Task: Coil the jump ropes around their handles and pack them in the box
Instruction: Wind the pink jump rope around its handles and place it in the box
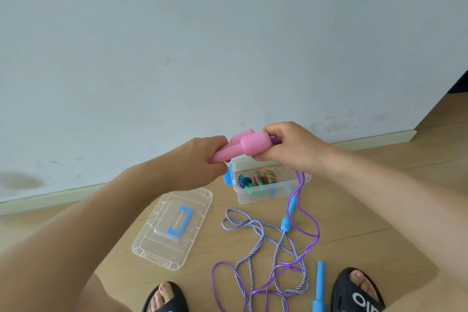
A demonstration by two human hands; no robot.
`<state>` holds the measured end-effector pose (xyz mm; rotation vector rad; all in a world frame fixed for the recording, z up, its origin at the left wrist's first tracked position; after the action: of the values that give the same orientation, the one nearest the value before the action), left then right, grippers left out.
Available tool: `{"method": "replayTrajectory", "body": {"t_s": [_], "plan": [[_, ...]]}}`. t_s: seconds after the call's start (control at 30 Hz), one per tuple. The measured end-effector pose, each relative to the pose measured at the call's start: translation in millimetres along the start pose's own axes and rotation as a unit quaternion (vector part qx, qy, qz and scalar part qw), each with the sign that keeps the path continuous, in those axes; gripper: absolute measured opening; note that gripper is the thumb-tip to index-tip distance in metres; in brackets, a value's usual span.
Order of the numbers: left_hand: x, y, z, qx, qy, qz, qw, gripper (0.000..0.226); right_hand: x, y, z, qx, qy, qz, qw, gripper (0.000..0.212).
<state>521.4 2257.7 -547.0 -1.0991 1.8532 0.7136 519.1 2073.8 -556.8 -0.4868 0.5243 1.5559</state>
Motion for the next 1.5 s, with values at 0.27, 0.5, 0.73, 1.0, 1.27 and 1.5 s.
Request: {"method": "replayTrajectory", "body": {"t_s": [0.27, 0.5, 0.73, 1.0, 1.27, 1.5], "plan": [[-8, -4, 0, 0.047, -0.017, -0.028, 0.998, 0.004, -7, 1, 0, 0.009, 0.017, -0.072, 0.997, 0.021], [-14, -5, 3, 0.051, -0.044, -0.037, 0.997, 0.000, -11, 1, -2, -0.002, 0.045, -0.058, 0.997, 0.023], [-18, -3, 8, -0.008, 0.057, -0.036, 0.998, 0.019, -9, 1, 11, -0.105, 0.108, -0.097, 0.984, 0.028], [-14, -17, 44, -0.146, 0.142, -0.083, 0.975, 0.025, 24, 11, 6, -0.150, 0.410, -0.073, 0.897, 0.034], [14, -22, 46, -0.107, -0.119, -0.069, 0.985, 0.018, 68, 36, 28, -0.260, 0.516, 0.042, 0.815, 0.005], [21, -12, 12, 0.018, -0.329, -0.070, 0.941, 0.044, 40, 32, 42, -0.211, 0.357, 0.065, 0.908, 0.029]]}}
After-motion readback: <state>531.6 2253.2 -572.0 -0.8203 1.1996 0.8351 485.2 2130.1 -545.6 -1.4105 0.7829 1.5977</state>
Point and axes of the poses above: each hand's wrist, its own y-axis away from the middle knuckle, its own x-axis out of the palm, z = x × y, the point moved 5 cm from there along -y, towards the middle knuckle, and after that the axes turned 8 degrees about -z, right-handed, at the moved point
